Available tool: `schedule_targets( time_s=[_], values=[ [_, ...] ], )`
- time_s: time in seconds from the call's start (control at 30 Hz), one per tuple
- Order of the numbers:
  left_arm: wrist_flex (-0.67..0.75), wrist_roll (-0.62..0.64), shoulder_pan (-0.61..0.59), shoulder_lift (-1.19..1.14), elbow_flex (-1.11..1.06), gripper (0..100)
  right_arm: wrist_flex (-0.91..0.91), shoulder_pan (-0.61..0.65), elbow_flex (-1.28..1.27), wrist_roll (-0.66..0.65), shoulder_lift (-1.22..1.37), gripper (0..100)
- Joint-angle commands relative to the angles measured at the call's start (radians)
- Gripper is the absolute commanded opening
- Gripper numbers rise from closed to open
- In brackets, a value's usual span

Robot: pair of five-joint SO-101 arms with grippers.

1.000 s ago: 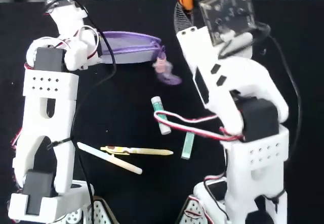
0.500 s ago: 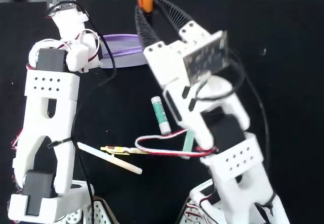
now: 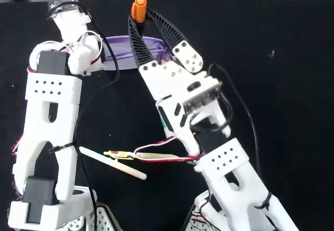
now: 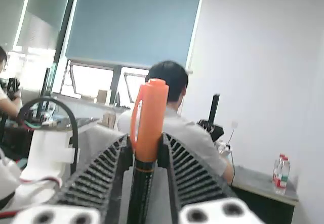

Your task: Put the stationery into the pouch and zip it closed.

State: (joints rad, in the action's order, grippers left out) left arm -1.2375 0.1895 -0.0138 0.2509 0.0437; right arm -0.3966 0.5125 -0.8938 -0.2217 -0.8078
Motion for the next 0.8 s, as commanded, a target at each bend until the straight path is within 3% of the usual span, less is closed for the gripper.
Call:
schedule_targets(
  time_s=[0.0,0.2,0.63,0.7,0.77],
  values=[
    [0.0,0.009,0.01,0.005,0.005,3,-0.075,0.014,-0.01,0.006,-0.031,1.1],
    [-0.002,0.009,0.01,0.011,0.005,3,-0.176,0.012,-0.058,0.002,0.005,1.1],
    [0.006,0.009,0.001,0.005,0.015,3,-0.354,0.011,-0.059,-0.002,0.432,1.8],
    [0.009,0.009,0.001,0.005,0.015,3,-0.354,0.014,-0.053,-0.002,0.46,6.5],
    [0.028,0.009,-0.001,0.005,0.005,3,-0.354,0.011,-0.05,-0.002,0.456,17.5]
  ],
)
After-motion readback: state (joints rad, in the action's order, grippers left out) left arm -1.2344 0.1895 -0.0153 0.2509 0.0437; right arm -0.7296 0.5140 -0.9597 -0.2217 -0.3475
